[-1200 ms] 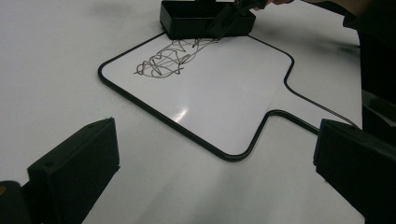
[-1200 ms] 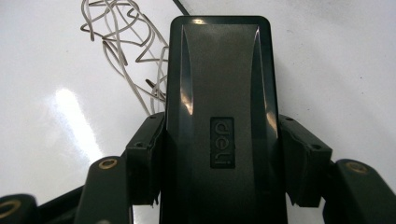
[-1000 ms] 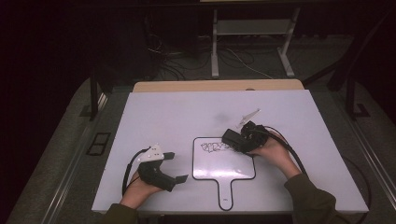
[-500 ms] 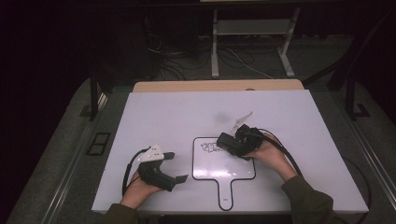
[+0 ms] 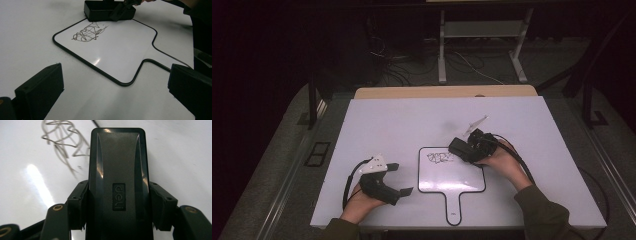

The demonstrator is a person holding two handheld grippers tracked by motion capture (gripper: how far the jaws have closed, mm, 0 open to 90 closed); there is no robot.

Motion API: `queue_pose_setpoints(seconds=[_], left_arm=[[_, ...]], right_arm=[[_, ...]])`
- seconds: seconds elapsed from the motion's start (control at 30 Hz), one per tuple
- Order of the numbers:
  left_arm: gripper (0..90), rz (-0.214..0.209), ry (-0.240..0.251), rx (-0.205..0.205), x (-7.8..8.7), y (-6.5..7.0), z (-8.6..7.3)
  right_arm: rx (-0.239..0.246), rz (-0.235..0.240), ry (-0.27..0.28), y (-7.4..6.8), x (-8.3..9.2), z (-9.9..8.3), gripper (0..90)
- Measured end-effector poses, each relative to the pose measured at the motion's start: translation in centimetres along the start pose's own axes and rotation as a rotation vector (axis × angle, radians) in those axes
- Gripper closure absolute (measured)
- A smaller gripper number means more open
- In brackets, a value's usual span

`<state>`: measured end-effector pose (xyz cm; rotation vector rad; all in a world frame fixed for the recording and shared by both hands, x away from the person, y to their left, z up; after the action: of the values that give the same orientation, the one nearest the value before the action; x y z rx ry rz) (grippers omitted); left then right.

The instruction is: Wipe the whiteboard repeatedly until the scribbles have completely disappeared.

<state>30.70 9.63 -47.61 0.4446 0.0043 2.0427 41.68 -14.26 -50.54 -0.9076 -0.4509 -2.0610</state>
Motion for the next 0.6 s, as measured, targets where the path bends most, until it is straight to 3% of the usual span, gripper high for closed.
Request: queue_pose_setpoints(seconds=[0.1,0.3,0.6], left_arm=[[0.0,0.0,0.0,-0.001,0.0,0.0,0.0],[0.0,0.0,0.0,0.0,0.0,0.0,0.0],[0.0,0.002,0.002,0.0,0.1,0.0,0.1]], right_arm=[[-0.021,-0.009,0.005,0.5,0.1,-0.1,38.4],[-0.02,-0.017,0.003,0.6,0.1,-0.1,38.4],[0.025,0.017,-0.014,-1.4,0.1,-0.1,38.4]])
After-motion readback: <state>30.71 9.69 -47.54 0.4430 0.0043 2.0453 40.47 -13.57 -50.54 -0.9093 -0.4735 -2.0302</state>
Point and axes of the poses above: each handheld gripper's, and its own axes: x roughly backward along the jaws, z roughly out of its top, y roughly to its right, the point moved 9 cm from there along -x, roughly forward along the jaws, and after that the axes turned 12 degrees about y, right-handed, at the moved point
